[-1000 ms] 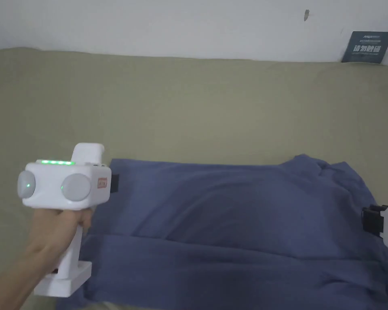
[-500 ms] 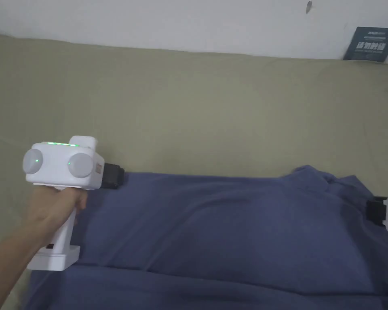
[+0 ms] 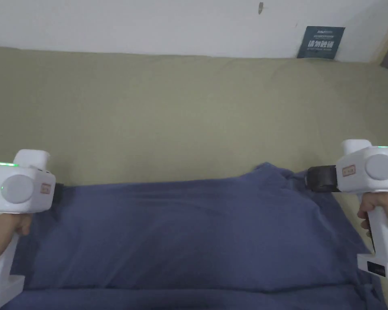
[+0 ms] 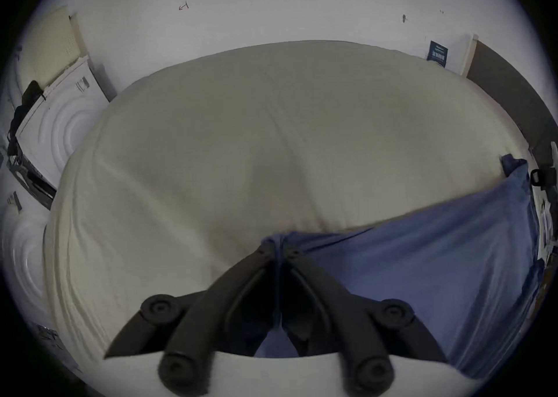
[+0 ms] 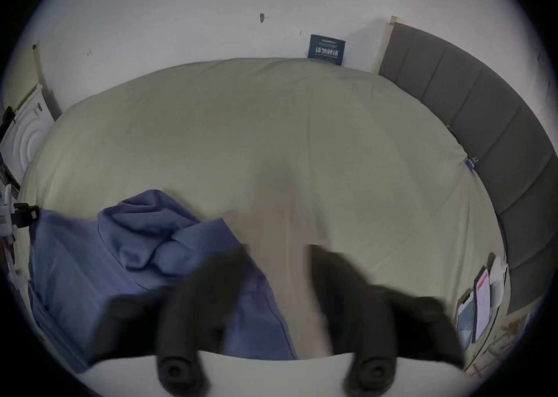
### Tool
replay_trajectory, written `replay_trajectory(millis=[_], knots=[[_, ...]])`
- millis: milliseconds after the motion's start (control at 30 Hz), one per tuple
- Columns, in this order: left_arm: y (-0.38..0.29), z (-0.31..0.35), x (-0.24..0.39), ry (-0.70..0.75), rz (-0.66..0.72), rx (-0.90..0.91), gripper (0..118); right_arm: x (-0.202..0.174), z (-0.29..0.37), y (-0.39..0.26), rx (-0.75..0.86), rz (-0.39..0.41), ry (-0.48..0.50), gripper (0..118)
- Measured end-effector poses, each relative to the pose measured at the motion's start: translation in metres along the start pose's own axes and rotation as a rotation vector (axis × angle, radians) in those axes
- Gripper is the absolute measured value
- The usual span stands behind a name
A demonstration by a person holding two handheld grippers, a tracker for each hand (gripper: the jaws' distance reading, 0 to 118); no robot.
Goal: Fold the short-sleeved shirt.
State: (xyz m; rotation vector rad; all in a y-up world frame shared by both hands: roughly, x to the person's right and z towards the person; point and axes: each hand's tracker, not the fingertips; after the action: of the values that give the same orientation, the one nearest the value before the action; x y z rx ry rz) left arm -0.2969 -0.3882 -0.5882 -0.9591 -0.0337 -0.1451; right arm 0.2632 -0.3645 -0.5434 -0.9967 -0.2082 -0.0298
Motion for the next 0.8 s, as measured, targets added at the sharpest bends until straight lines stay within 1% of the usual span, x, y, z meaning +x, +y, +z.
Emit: replay_trajectory(millis=[33, 67, 100, 133, 167, 200, 233, 267, 300, 333, 367, 433, 533, 567, 700, 800], knots=[[-0.001, -0.001, 0.000, 0.001, 0.008, 0.000, 4, 0.000, 0.003, -0.002, 0.065, -0.003, 0.001, 106], [0.000, -0.004, -0.004, -0.005, 0.024, -0.001, 4, -0.002, -0.001, -0.004, 0.028, 0.009, -0.002, 105], [0.000, -0.006, -0.005, -0.013, 0.040, -0.004, 4, -0.004, -0.010, -0.003, -0.006, 0.021, -0.047, 105], [0.000, -0.006, -0.006, -0.018, 0.052, -0.003, 4, -0.004, -0.014, -0.003, -0.007, 0.025, -0.052, 101], [0.000, -0.006, -0.006, -0.023, 0.061, -0.005, 4, -0.003, -0.017, -0.004, -0.004, 0.025, -0.045, 94], [0.001, -0.006, -0.008, -0.025, 0.061, -0.006, 4, -0.002, -0.019, -0.004, -0.006, 0.018, -0.040, 84], [0.001, -0.007, -0.008, -0.026, 0.061, -0.007, 4, -0.002, -0.023, -0.003, -0.011, 0.004, -0.031, 69], [0.001, -0.008, -0.007, -0.025, 0.060, -0.007, 4, -0.001, -0.025, -0.002, -0.023, -0.014, -0.008, 61], [0.000, -0.010, -0.006, -0.024, 0.061, -0.007, 4, -0.002, -0.025, -0.003, -0.027, -0.024, 0.019, 49], [0.000, -0.010, -0.006, -0.021, 0.063, -0.006, 4, -0.003, -0.024, -0.004, -0.017, -0.034, 0.029, 18], [0.000, -0.010, -0.005, -0.016, 0.063, -0.005, 4, -0.005, -0.022, -0.004, -0.012, -0.040, 0.037, 9], [0.000, -0.008, -0.002, -0.006, 0.059, -0.001, 4, -0.012, -0.015, -0.007, 0.014, -0.018, 0.015, 8], [0.002, 0.002, -0.005, -0.002, 0.054, 0.009, 4, -0.015, -0.008, -0.009, 0.013, 0.039, 0.009, 8], [0.001, 0.008, -0.006, 0.001, 0.052, 0.018, 4, -0.013, -0.001, -0.010, 0.023, 0.040, 0.010, 8], [-0.003, 0.041, -0.013, -0.007, 0.070, 0.069, 4, 0.003, 0.037, -0.015, 0.075, -0.001, 0.034, 8], [-0.009, 0.069, -0.018, -0.014, 0.064, 0.099, 4, 0.011, 0.070, -0.023, 0.112, -0.011, 0.050, 8]])
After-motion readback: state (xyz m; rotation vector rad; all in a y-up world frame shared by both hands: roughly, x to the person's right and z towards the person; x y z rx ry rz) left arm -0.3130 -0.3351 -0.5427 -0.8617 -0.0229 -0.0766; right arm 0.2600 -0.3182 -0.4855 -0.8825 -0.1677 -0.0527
